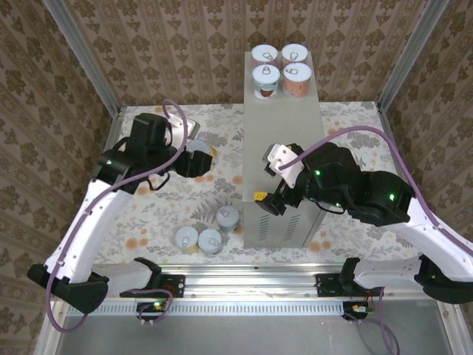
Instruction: Place and organize the canned foods onto the counter
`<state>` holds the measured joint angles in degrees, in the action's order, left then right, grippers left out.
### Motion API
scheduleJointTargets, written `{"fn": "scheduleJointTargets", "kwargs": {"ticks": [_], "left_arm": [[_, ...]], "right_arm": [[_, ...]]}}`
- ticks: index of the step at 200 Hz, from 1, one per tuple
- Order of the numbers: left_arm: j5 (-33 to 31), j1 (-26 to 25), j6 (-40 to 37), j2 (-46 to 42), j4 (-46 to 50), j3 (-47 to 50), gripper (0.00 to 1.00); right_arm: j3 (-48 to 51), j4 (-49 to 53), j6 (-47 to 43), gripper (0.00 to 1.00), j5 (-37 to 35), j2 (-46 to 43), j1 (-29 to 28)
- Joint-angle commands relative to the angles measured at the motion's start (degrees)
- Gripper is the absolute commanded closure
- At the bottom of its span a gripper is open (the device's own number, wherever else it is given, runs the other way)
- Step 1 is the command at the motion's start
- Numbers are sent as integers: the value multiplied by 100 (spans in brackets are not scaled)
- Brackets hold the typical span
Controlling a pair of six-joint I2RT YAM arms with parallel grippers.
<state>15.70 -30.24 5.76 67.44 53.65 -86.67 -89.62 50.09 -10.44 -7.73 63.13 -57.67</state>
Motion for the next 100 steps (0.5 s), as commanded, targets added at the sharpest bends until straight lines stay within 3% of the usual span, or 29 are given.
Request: {"fn": "scheduleJointTargets", "kwargs": {"ticks": [1, 42, 100], "left_arm": [[1293, 53, -255, -126, 151, -450, 39], [3111, 45, -249, -246, -6, -775, 41], [4064, -33, -197, -337, -207, -896, 42]], "right_arm": [[377, -735, -280, 0, 531, -383, -38], [547, -1035, -313, 0, 694, -508, -35], [500, -1299, -301, 0, 935, -292, -36]]}}
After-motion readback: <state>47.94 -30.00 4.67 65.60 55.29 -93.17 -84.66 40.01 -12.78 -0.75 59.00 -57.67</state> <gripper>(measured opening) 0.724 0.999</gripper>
